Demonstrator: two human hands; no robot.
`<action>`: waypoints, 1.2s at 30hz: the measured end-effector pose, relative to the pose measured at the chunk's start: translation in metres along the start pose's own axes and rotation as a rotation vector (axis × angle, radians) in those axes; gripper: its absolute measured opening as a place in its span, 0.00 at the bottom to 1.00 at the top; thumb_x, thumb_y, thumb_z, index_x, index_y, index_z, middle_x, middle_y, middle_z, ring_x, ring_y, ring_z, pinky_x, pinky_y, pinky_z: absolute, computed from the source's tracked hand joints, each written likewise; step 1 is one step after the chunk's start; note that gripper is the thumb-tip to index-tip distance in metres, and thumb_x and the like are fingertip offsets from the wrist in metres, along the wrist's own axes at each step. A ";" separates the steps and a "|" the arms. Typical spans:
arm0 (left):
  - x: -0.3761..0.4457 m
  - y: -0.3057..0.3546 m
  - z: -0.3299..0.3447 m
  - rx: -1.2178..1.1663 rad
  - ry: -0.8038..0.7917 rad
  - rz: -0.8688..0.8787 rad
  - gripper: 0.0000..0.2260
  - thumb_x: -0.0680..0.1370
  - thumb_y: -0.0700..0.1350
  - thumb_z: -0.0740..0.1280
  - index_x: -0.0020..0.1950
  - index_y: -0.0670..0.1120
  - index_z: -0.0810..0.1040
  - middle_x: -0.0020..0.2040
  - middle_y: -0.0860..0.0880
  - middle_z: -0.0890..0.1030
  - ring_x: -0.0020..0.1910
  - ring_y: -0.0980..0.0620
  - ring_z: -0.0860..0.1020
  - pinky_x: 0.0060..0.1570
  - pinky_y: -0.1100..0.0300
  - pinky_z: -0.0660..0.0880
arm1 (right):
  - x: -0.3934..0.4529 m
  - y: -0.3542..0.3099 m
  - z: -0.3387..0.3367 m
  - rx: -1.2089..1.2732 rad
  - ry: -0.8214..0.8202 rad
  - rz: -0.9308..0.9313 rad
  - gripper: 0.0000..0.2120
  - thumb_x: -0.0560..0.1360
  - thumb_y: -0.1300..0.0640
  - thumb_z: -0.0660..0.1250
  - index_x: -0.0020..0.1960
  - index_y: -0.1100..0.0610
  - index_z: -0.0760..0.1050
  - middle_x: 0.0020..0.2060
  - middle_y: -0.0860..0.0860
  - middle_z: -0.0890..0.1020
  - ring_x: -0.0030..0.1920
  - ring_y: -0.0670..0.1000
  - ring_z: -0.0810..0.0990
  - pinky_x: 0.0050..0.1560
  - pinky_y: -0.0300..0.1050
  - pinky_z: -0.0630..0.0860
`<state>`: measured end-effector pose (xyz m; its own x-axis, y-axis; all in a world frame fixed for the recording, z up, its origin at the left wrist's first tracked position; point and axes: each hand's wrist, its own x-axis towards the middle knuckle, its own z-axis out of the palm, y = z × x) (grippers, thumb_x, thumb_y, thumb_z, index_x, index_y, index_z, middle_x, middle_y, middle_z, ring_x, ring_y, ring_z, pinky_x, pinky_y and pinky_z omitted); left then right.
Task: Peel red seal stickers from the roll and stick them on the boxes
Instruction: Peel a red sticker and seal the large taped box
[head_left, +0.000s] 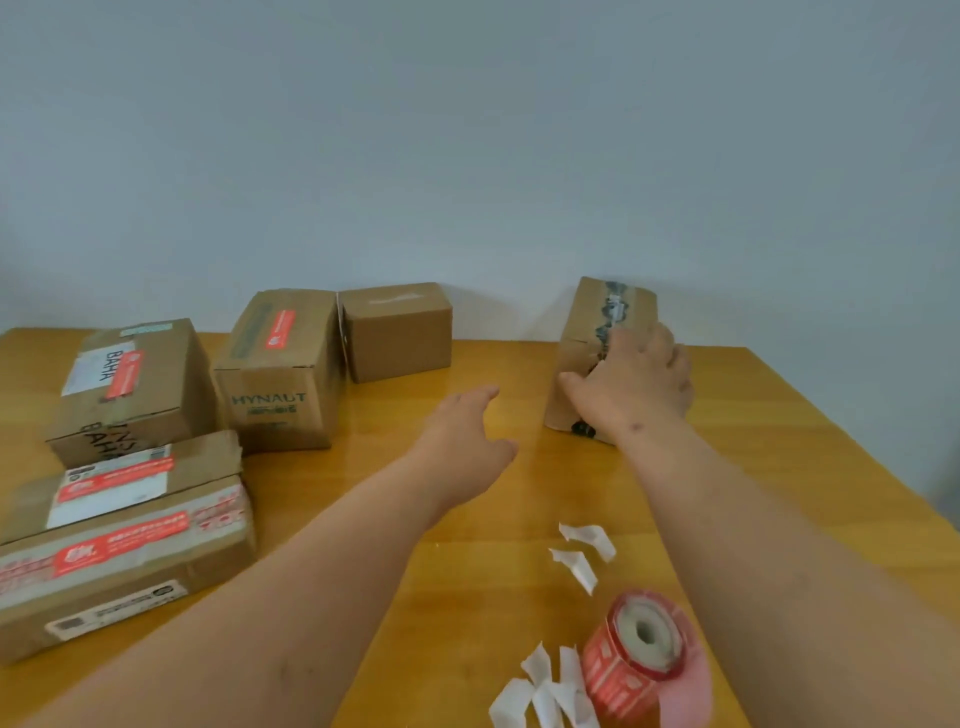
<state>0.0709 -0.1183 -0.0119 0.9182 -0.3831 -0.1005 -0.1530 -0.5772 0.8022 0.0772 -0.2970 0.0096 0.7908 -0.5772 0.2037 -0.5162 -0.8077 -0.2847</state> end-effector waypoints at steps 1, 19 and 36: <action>0.012 0.005 0.001 -0.075 -0.013 -0.004 0.29 0.80 0.45 0.64 0.78 0.56 0.57 0.78 0.52 0.60 0.75 0.47 0.60 0.68 0.52 0.63 | 0.010 0.002 0.001 0.048 -0.009 0.047 0.38 0.70 0.36 0.66 0.74 0.50 0.58 0.77 0.55 0.50 0.75 0.63 0.50 0.72 0.63 0.58; 0.037 0.032 0.004 -0.420 0.094 -0.128 0.13 0.83 0.54 0.56 0.62 0.53 0.75 0.58 0.54 0.79 0.57 0.52 0.76 0.47 0.59 0.71 | 0.004 -0.003 -0.015 0.654 -0.218 0.010 0.06 0.77 0.53 0.64 0.51 0.55 0.73 0.48 0.54 0.78 0.38 0.47 0.74 0.39 0.46 0.72; -0.160 -0.022 -0.014 0.174 0.639 0.209 0.07 0.76 0.50 0.69 0.53 0.56 0.79 0.52 0.60 0.77 0.57 0.56 0.72 0.62 0.51 0.70 | -0.125 -0.036 -0.055 0.154 -0.619 -0.596 0.38 0.61 0.51 0.77 0.66 0.49 0.62 0.55 0.47 0.71 0.53 0.49 0.73 0.50 0.46 0.75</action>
<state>-0.0675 -0.0341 -0.0056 0.8900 -0.0303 0.4550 -0.3577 -0.6651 0.6554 -0.0209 -0.2027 0.0456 0.9747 0.1411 -0.1734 0.0551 -0.9033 -0.4255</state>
